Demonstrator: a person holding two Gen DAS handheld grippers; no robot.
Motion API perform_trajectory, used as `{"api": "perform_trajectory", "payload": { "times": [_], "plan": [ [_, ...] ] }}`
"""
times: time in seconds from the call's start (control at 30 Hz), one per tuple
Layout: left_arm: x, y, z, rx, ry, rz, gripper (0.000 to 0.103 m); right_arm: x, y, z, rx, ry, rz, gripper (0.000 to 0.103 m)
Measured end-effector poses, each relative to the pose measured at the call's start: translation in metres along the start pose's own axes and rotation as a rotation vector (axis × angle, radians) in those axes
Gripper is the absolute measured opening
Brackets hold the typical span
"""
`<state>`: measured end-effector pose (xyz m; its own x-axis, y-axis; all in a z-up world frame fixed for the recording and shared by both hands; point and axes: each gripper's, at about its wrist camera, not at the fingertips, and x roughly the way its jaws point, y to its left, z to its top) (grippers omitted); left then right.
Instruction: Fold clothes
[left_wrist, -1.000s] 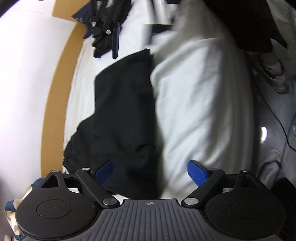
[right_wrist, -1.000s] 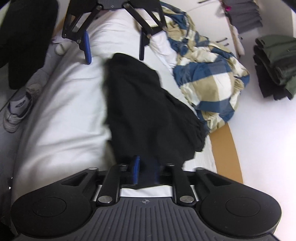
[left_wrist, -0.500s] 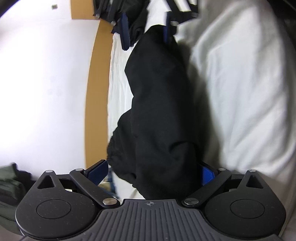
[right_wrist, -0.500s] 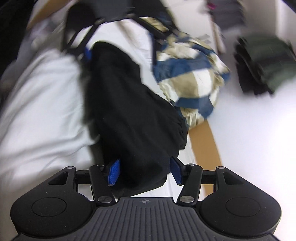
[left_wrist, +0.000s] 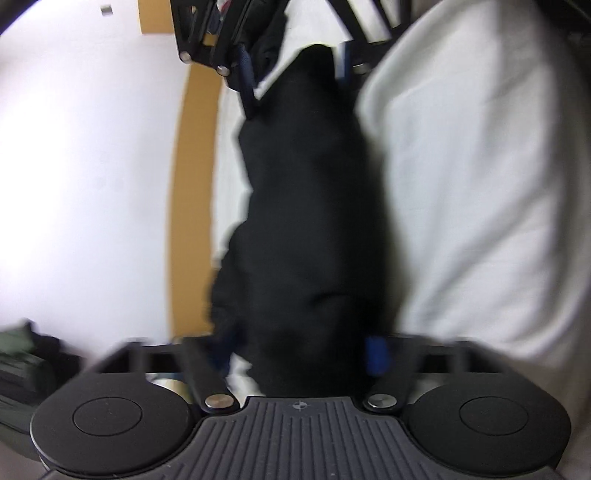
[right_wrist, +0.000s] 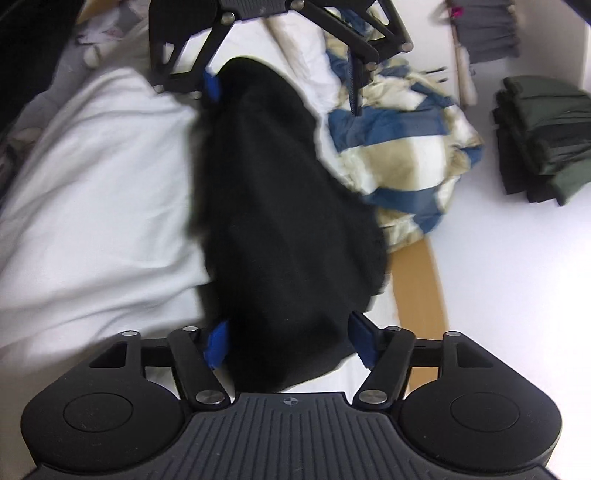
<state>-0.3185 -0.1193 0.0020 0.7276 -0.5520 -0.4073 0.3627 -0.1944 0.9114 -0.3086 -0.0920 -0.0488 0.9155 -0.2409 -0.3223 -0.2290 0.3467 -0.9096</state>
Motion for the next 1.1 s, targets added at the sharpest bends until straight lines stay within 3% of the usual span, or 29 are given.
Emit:
{"api": "perform_trajectory", "payload": {
  "times": [0.03,0.1,0.17,0.3,0.37,0.43,0.53,0.6,0.73,0.83,0.9,0.93,1.0,1.03,1.07,1.1],
  "plan": [
    [0.002,-0.005,0.0,-0.009,0.001,-0.007,0.024,0.005,0.0,-0.002,0.016,-0.001,0.017,0.053],
    [0.006,-0.011,0.002,-0.015,0.013,-0.005,0.011,0.01,0.004,-0.006,0.063,-0.001,0.064,0.022],
    [0.01,-0.011,0.004,-0.036,0.024,-0.022,0.007,0.007,0.012,-0.005,0.059,-0.008,0.05,0.016],
    [0.008,0.014,0.002,-0.081,0.01,-0.13,0.011,0.005,-0.001,-0.003,0.089,0.0,0.117,0.012],
    [-0.003,0.03,0.004,-0.094,0.001,-0.098,0.01,-0.009,-0.013,-0.004,0.127,-0.055,0.083,0.012],
    [-0.023,0.057,0.004,-0.176,-0.03,-0.084,0.01,-0.029,-0.028,-0.007,0.151,-0.117,0.004,0.011],
    [-0.044,0.088,0.009,-0.262,-0.051,-0.14,0.011,-0.052,-0.053,-0.006,0.189,-0.123,0.016,0.011],
    [-0.055,0.09,0.011,-0.259,-0.059,-0.193,0.011,-0.068,-0.059,-0.003,0.183,-0.118,0.047,0.012],
    [-0.079,0.078,0.018,-0.198,-0.07,-0.278,0.014,-0.082,-0.065,-0.002,0.16,-0.12,0.183,0.012],
    [-0.092,0.101,0.004,-0.217,-0.09,-0.373,0.022,-0.083,-0.091,0.003,0.238,-0.108,0.386,0.012],
    [-0.082,0.119,-0.004,-0.284,-0.091,-0.407,0.03,-0.068,-0.112,0.006,0.258,-0.087,0.439,0.013],
    [-0.055,0.127,0.004,-0.337,-0.082,-0.419,0.035,-0.058,-0.122,0.008,0.268,-0.068,0.457,0.013],
    [-0.026,0.147,-0.001,-0.437,-0.069,-0.436,0.038,-0.042,-0.137,0.011,0.313,-0.046,0.444,0.018],
    [-0.011,0.155,-0.005,-0.493,-0.059,-0.443,0.046,-0.032,-0.145,0.014,0.336,-0.03,0.439,0.02],
    [0.003,0.162,-0.01,-0.552,-0.036,-0.428,0.052,-0.02,-0.148,0.016,0.345,-0.012,0.408,0.029],
    [0.016,0.165,-0.014,-0.598,-0.007,-0.398,0.061,-0.009,-0.15,0.019,0.351,0.007,0.371,0.045]
  ]
}}
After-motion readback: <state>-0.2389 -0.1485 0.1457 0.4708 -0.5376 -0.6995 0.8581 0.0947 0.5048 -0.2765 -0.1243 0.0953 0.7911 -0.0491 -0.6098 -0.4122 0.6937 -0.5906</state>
